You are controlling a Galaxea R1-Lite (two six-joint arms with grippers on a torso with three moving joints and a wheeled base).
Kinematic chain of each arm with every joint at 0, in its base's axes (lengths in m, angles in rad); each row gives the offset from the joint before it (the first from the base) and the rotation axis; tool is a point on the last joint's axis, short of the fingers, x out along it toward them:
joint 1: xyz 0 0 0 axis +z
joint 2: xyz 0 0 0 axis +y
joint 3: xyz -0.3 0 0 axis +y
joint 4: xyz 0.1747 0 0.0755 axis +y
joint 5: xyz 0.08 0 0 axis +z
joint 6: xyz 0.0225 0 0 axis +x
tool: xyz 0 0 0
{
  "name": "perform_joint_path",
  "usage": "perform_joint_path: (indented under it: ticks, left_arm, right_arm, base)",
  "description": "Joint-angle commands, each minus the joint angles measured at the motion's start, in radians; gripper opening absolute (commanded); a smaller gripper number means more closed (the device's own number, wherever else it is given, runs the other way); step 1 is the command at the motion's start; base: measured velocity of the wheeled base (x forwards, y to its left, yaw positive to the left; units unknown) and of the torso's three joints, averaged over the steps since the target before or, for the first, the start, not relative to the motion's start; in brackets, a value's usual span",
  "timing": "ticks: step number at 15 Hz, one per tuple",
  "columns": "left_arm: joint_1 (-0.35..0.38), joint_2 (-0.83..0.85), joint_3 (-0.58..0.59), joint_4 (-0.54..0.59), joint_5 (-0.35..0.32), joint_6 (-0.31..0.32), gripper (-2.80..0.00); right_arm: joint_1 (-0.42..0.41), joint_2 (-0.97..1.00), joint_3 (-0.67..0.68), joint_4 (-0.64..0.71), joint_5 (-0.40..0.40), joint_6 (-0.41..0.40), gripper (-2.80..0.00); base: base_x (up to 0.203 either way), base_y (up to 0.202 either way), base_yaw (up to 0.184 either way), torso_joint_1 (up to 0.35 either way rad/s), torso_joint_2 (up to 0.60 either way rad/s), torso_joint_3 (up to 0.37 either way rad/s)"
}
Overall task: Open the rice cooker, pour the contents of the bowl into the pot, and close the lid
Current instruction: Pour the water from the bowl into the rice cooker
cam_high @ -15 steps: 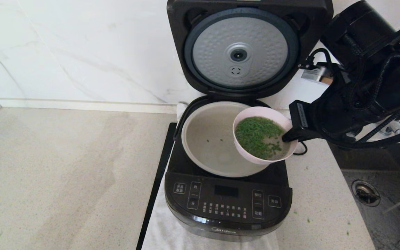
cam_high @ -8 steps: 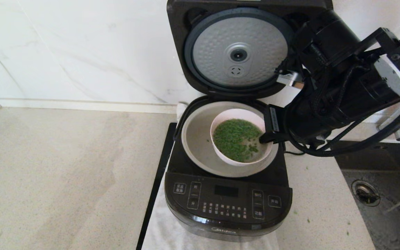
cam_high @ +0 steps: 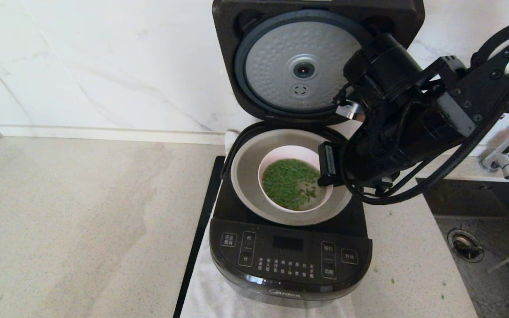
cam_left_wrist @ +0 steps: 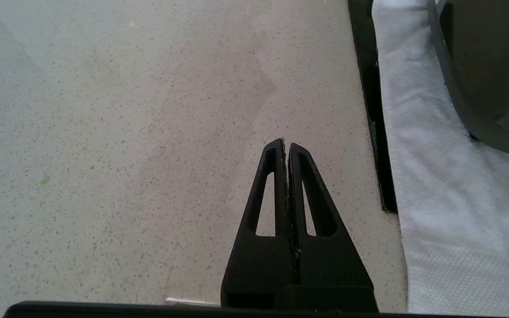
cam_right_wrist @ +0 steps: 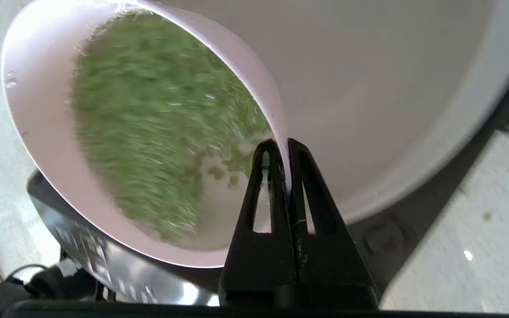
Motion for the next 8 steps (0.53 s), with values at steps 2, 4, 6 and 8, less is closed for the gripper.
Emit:
perform_joint_path:
  ticks: [2,4,6,8]
  left_arm:
    - [0.000,-0.001,0.002,-0.001,0.000,0.000,-2.80]
    - [0.000,-0.001,0.002,-0.001,0.000,0.000,-2.80]
    - [0.000,-0.001,0.002,-0.001,0.000,0.000,-2.80]
    - [0.000,-0.001,0.002,-0.001,0.000,0.000,-2.80]
  right_arm:
    - [0.001,0.029,0.000,-0.028,0.000,0.003,-2.80]
    - [0.001,0.038,0.000,-0.042,0.000,0.003,-2.80]
    - [0.001,0.043,0.000,-0.071,-0.002,0.004,-2.80]
    - [-0.001,0.039,0.000,-0.099,-0.024,0.005,-2.80]
  base:
    - [0.000,0.000,0.000,0.000,0.00,0.000]
    - [0.000,0.000,0.000,0.000,0.00,0.000]
    - [0.000,0.000,0.000,0.000,0.00,0.000]
    - [0.000,0.000,0.000,0.000,0.00,0.000]
